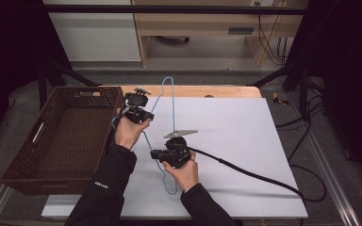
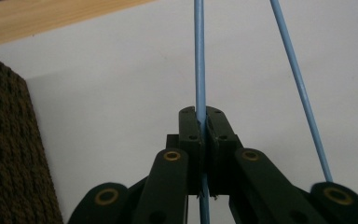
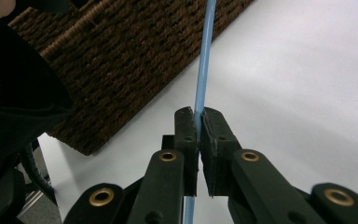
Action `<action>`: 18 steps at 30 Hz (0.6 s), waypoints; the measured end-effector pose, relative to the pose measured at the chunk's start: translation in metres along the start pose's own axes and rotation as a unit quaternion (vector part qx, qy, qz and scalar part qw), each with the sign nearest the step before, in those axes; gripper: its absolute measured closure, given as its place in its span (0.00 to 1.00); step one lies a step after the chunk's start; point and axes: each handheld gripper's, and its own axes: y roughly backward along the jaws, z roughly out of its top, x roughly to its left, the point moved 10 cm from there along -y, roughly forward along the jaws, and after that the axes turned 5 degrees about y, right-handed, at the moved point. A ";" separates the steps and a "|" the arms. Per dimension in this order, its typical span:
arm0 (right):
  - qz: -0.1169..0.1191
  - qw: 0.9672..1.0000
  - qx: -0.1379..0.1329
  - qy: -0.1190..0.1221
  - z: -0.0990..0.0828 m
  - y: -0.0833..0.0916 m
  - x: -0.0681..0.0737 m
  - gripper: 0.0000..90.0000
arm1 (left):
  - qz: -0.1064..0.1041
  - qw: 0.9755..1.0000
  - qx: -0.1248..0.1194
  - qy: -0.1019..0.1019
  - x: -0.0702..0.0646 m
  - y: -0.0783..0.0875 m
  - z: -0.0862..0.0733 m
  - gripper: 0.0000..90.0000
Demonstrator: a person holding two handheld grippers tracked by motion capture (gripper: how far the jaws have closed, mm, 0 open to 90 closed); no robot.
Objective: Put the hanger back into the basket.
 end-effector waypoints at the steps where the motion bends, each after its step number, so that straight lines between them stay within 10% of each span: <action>1: -0.003 1.000 0.001 0.000 0.000 0.001 0.000 0.95 | 0.001 1.000 -0.003 -0.004 -0.002 0.002 0.001 0.97; 14: 0.001 1.000 -0.019 0.012 0.008 0.011 0.004 0.95 | -0.005 0.999 -0.041 -0.028 -0.017 0.023 0.012 0.97; 18: 0.015 0.999 -0.035 0.028 0.016 0.022 0.011 0.80 | 0.001 0.998 -0.050 -0.044 -0.022 0.031 0.017 0.97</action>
